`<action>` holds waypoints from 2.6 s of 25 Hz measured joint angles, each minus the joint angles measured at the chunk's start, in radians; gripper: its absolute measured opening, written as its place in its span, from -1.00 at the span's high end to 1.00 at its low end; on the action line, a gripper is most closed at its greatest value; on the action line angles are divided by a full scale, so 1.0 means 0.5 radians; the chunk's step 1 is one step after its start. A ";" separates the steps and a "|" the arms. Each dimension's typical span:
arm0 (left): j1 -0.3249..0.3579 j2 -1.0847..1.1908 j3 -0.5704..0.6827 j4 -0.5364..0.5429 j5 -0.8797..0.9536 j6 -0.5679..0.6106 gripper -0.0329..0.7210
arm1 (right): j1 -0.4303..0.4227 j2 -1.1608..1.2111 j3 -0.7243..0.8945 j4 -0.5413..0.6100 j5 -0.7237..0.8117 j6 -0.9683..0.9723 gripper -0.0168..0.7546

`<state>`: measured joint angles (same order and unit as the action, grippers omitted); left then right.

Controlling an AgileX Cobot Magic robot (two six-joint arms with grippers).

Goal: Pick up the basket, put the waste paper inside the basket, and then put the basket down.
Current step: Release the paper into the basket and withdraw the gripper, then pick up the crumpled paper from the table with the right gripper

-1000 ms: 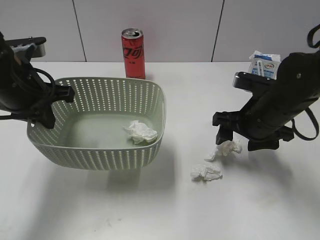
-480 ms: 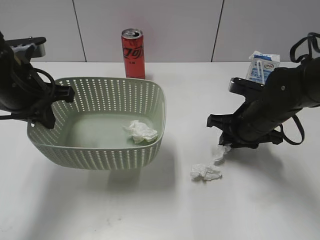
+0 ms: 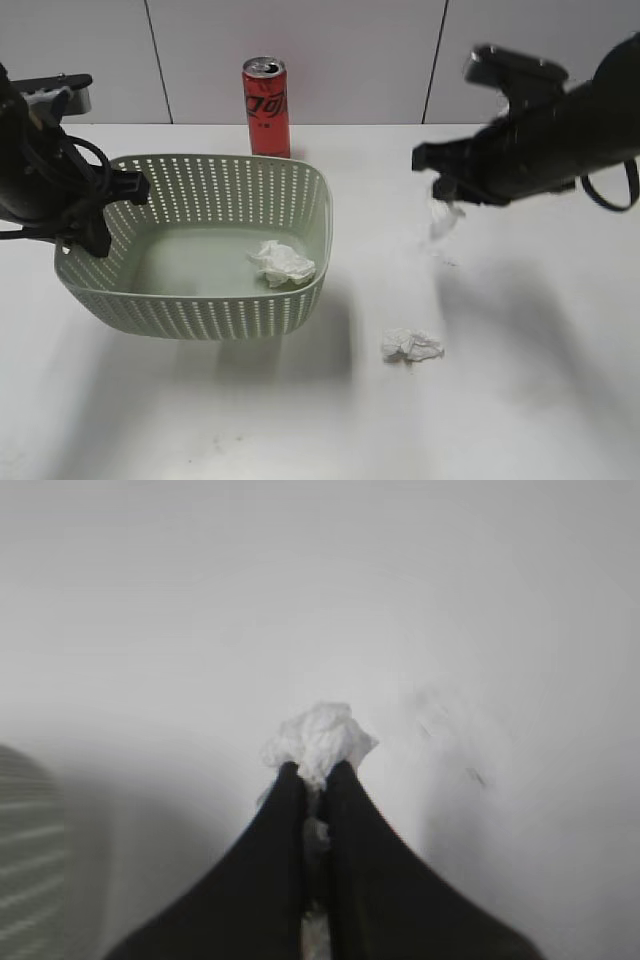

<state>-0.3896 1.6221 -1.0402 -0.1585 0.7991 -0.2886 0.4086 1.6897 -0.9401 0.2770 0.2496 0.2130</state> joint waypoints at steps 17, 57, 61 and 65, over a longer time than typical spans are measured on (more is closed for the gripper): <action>0.000 0.000 0.000 -0.001 0.000 0.000 0.90 | 0.789 0.235 -0.733 0.125 0.113 -1.163 -0.29; 0.349 0.000 0.000 -0.004 0.193 0.389 0.90 | 0.343 0.316 0.321 -0.142 -0.110 -1.054 -0.55; 0.349 0.000 0.000 -0.004 0.192 0.389 0.90 | 0.343 0.335 0.321 -0.130 -0.114 -1.054 -0.28; 0.349 0.000 0.000 -0.004 0.187 0.389 0.90 | 0.343 0.325 0.321 -0.129 -0.092 -1.052 0.61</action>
<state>-0.2150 1.6221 -1.0402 -0.1604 0.8926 -0.0943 0.5802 1.8522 -0.7795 0.2123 0.2035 -0.3128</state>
